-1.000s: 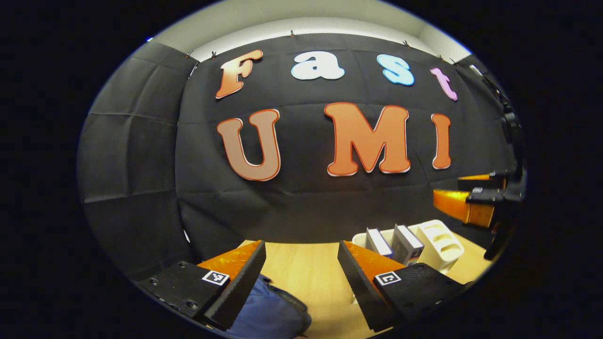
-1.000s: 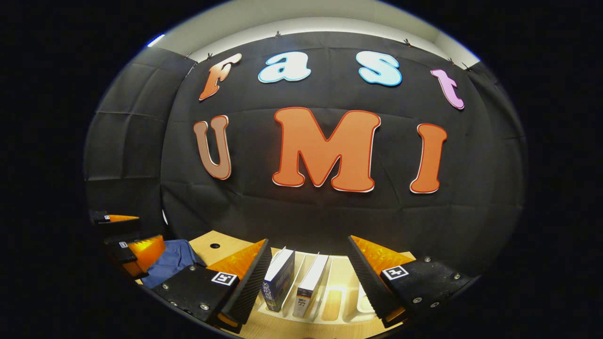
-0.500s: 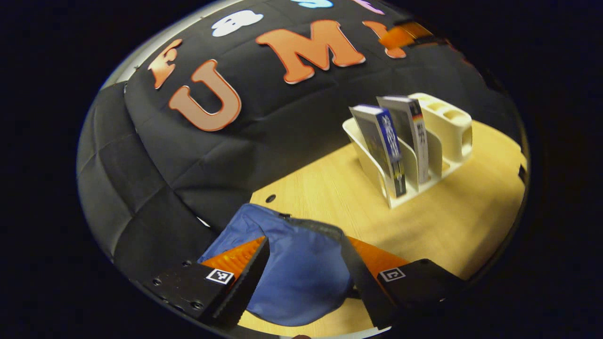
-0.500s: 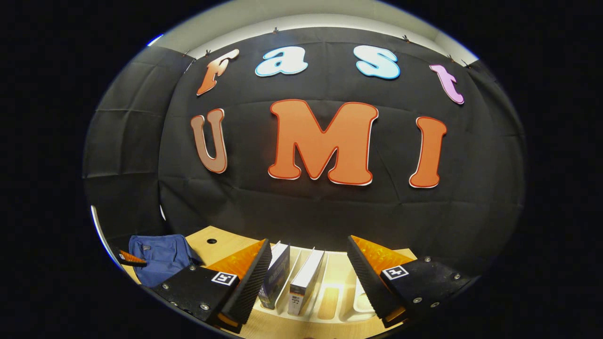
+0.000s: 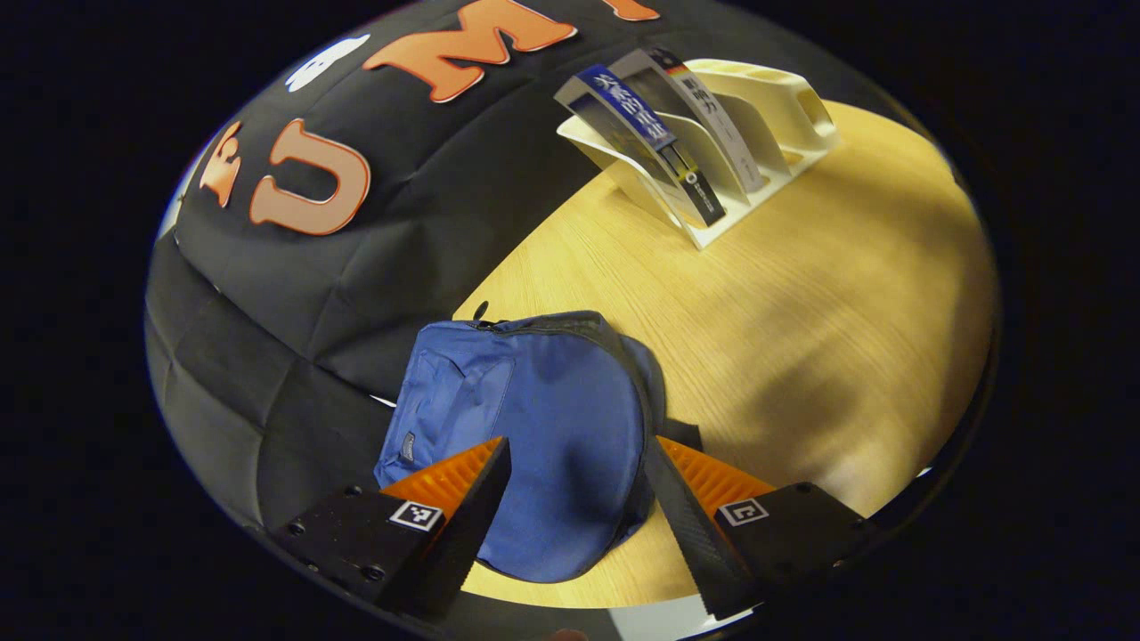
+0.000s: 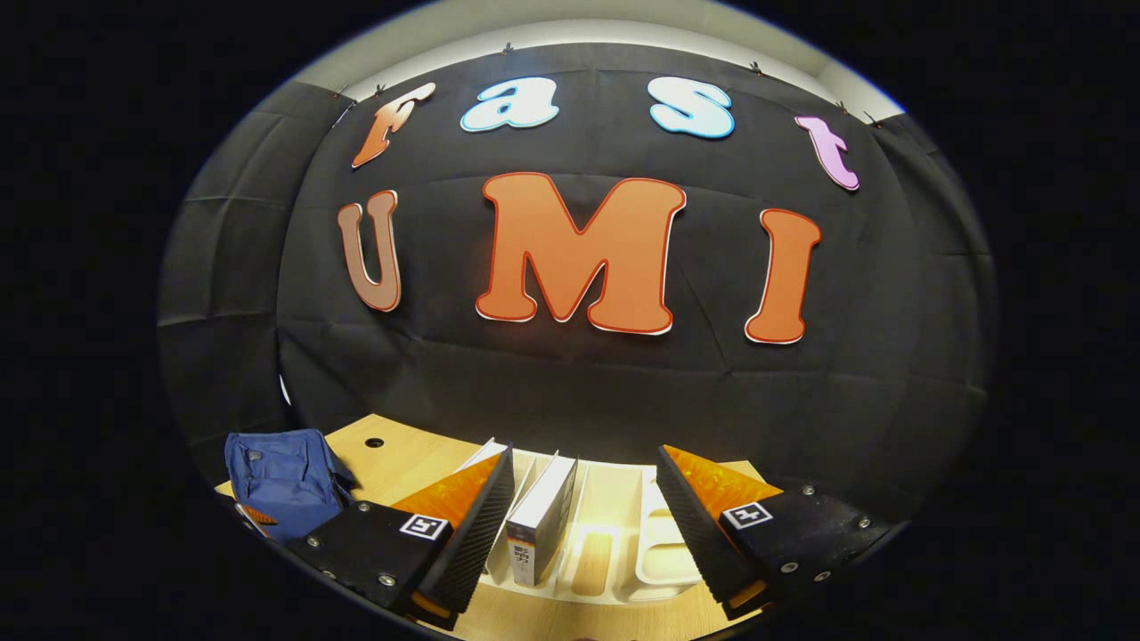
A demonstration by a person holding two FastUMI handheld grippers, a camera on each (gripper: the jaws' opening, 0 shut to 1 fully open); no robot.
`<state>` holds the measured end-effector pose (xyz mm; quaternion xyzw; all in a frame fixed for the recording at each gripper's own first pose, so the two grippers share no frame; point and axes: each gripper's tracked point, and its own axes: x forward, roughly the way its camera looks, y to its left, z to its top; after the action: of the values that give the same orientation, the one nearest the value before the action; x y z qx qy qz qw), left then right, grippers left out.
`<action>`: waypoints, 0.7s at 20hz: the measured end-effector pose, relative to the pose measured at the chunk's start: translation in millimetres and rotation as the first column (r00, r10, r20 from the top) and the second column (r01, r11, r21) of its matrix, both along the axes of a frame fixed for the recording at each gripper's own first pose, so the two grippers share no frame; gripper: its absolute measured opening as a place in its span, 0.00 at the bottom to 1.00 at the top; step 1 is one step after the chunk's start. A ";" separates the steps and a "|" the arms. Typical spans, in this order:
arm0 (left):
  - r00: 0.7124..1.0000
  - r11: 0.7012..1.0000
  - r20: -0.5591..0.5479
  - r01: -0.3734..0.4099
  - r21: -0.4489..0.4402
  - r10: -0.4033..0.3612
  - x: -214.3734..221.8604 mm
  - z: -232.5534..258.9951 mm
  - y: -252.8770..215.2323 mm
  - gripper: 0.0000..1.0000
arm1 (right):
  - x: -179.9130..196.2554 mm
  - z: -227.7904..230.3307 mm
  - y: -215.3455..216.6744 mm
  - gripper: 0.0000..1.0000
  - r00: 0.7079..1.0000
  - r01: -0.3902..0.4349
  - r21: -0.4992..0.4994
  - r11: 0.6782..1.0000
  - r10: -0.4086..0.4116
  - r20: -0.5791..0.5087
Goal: Open the schoolbag, grab two books from the bookshelf and put them into the schoolbag.
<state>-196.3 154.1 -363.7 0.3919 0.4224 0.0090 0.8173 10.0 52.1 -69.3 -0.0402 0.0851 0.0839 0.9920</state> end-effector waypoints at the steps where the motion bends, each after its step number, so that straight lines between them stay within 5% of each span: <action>1: 1.000 0.999 -0.013 -0.002 0.032 0.002 -1.7 -7.1 2.8 0.96 | 0.3 -2.3 -1.0 0.95 1.000 0.004 -0.003 1.000 -0.004 -0.005; 5: 0.998 0.992 -0.057 -0.001 0.126 0.008 -6.5 -24.1 13.4 0.96 | -0.5 -6.8 -3.9 0.96 1.000 0.009 -0.011 1.000 -0.009 -0.019; 14: 0.998 0.987 -0.058 0.009 0.163 0.000 -0.7 -15.8 17.7 0.89 | -1.2 -9.6 -1.3 0.96 1.000 0.007 -0.009 1.000 -0.007 -0.019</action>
<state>-197.0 171.9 -379.5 0.4584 0.4430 0.0302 0.7698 8.9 50.8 -78.9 -0.0436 0.0949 0.0806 0.9913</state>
